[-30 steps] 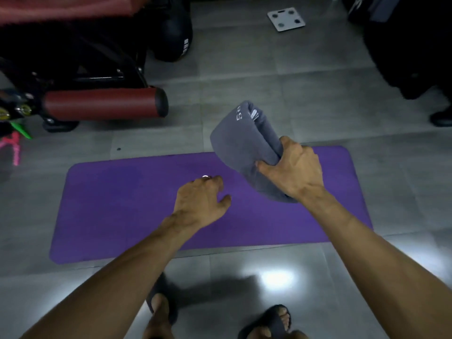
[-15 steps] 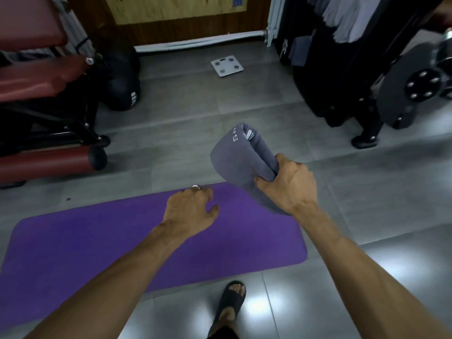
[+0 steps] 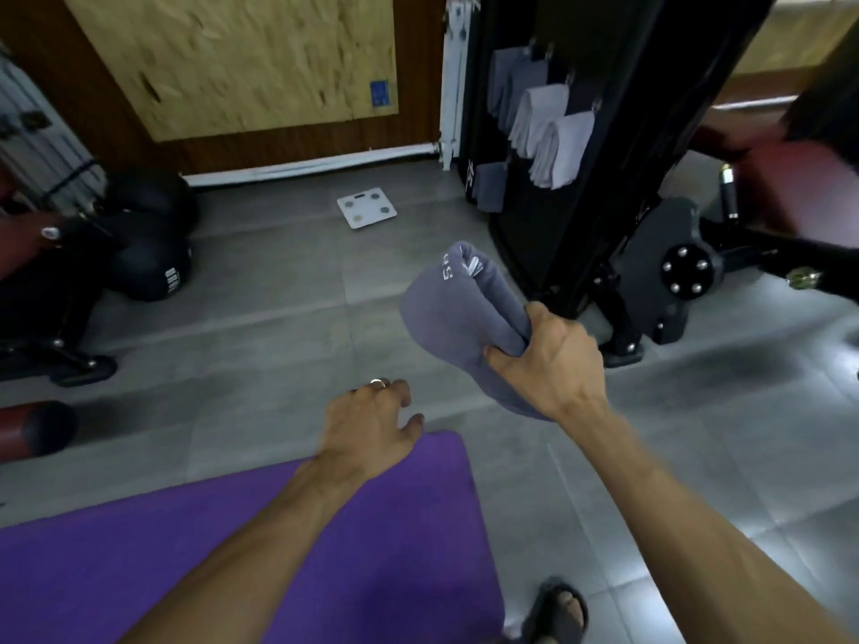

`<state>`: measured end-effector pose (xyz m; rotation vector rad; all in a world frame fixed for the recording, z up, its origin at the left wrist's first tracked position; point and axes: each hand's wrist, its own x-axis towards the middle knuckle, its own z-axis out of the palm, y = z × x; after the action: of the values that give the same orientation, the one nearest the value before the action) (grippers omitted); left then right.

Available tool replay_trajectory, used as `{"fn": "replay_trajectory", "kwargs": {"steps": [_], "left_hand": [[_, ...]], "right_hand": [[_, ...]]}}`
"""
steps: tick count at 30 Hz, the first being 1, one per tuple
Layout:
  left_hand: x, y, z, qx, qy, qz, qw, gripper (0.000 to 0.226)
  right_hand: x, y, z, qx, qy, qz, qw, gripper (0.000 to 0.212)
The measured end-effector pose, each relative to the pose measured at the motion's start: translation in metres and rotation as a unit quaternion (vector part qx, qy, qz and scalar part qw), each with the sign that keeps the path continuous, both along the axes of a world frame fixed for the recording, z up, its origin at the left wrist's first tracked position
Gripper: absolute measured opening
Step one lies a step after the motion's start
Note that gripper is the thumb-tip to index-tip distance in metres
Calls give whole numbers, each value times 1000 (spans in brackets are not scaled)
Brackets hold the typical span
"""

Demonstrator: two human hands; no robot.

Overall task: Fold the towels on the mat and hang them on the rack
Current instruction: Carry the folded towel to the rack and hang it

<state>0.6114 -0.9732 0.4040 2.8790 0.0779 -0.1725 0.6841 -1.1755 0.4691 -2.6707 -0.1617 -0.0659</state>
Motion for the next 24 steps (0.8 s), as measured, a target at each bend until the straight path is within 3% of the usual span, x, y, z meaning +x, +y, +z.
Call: {"fn": "replay_trajectory", "kwargs": {"steps": [9,16,20,24], "left_hand": [[154,-121,22,-36,-38,78,996,30],[302,-123,76,-113,-189,106,970,21],[403,-109,104,-161,-238,89,954,41],[508,-101,140,-217,-144,-62,964,70]], "right_hand": [[195,-114,36,-1,-10,112,994,34],[343,-142,54,-56,-33,221,973,34],[427,-141,58,-76,-11,237,968,33],[512,-136,77,-55,46,235,969,31]]}}
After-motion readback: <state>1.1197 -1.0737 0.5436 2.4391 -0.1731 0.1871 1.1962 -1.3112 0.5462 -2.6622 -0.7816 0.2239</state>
